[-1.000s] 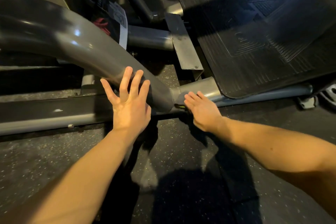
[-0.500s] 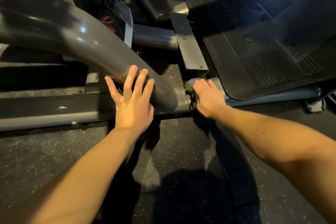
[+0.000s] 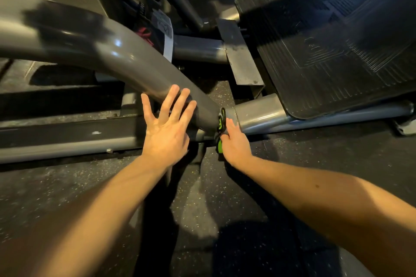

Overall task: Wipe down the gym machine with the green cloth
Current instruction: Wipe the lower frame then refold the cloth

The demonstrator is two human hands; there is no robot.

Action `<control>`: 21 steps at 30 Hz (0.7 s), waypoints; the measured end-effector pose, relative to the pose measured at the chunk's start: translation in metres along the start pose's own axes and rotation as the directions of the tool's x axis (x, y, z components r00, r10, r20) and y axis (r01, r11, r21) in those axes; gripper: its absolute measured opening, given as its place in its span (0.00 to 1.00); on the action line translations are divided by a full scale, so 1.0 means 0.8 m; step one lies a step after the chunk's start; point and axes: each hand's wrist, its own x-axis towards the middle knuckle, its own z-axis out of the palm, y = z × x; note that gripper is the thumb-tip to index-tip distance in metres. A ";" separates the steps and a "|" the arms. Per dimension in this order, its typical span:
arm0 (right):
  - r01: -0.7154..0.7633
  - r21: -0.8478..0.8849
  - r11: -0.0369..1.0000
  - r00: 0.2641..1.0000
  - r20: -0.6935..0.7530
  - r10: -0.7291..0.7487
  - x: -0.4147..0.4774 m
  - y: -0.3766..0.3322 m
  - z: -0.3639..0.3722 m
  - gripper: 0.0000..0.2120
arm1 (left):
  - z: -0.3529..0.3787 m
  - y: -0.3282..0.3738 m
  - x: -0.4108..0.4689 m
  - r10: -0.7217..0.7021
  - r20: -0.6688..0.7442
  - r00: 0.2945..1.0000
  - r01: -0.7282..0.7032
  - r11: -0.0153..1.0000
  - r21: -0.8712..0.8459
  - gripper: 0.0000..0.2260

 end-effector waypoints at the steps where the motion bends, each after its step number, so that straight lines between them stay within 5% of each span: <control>1: -0.031 0.008 0.999 0.998 0.057 0.031 -0.009 0.005 -0.001 0.25 | 0.001 -0.002 -0.002 0.026 0.005 1.000 -0.027 0.999 0.020 0.39; 6: -0.168 0.339 0.926 0.959 0.275 0.073 -0.060 0.014 -0.006 0.14 | 0.016 -0.032 -0.043 0.316 0.141 0.938 -0.333 0.935 0.124 0.37; 10: -0.197 0.431 0.881 0.949 0.308 0.062 -0.079 -0.007 0.009 0.09 | 0.030 -0.056 -0.064 0.484 0.234 0.843 -0.486 0.872 -0.052 0.27; 12: -0.188 0.455 0.870 0.952 0.303 0.048 -0.075 -0.029 0.017 0.09 | 0.033 -0.070 -0.067 0.441 0.293 0.848 -0.376 0.891 -0.254 0.25; 14: -0.152 0.452 0.879 0.953 0.302 0.009 -0.072 -0.047 0.023 0.09 | 0.043 -0.075 -0.075 0.308 0.344 0.887 -0.110 0.865 -0.490 0.28; 17: -0.139 0.511 0.848 0.935 0.349 -0.057 -0.073 -0.068 0.025 0.11 | 0.038 -0.052 -0.077 0.049 0.429 0.902 0.316 0.602 -0.733 0.37; 19: -0.170 0.543 0.822 0.922 0.383 -0.063 -0.070 -0.073 0.026 0.12 | 0.029 -0.038 -0.068 0.028 0.519 0.855 0.470 0.382 -0.795 0.37; 21: -0.184 0.552 0.814 0.914 0.400 -0.064 -0.072 -0.078 0.025 0.13 | 0.028 -0.038 -0.064 0.052 0.542 0.839 0.501 0.316 -0.806 0.32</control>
